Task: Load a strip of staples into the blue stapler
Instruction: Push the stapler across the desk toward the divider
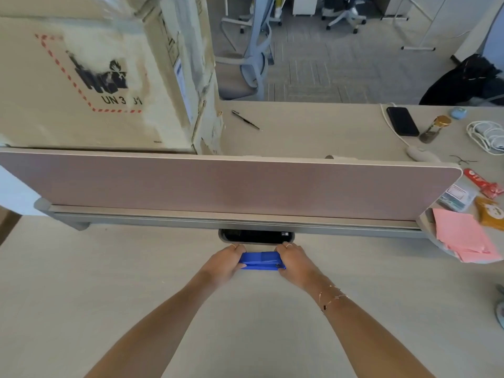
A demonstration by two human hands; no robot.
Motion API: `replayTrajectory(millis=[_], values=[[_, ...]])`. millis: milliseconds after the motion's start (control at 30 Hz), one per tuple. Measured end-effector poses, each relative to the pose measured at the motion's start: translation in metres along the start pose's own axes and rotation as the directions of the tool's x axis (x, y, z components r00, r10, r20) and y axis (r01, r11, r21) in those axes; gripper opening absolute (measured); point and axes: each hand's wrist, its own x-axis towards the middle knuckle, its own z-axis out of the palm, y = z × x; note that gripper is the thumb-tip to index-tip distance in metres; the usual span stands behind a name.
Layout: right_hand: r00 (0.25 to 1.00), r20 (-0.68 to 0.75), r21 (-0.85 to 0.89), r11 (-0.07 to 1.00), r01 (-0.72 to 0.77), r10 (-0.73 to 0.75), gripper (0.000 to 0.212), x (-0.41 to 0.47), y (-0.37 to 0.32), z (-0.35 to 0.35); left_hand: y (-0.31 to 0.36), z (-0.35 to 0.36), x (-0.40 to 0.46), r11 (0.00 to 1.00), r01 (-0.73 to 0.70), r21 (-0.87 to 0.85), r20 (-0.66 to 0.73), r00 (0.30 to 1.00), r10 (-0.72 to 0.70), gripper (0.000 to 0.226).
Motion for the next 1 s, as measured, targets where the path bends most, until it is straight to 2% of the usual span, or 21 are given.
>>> replayTrajectory(millis=[333, 767, 1000], values=[[0.999, 0.024, -0.05, 0.999, -0.022, 0.023, 0.029, 0.021, 0.004, 0.005, -0.009, -0.001, 0.017, 1.0, 0.013, 0.01, -0.006, 1.0, -0.013, 0.022], [0.997, 0.017, 0.009, 0.997, -0.081, 0.081, 0.031, 0.024, 0.001, 0.008, -0.009, 0.003, 0.023, 1.0, 0.013, -0.002, -0.028, 1.0, -0.013, 0.025], [0.993, 0.026, -0.046, 0.993, -0.112, 0.113, 0.034, 0.027, -0.009, 0.004, -0.005, 0.002, 0.023, 0.999, 0.049, -0.018, -0.035, 0.998, -0.049, 0.026]])
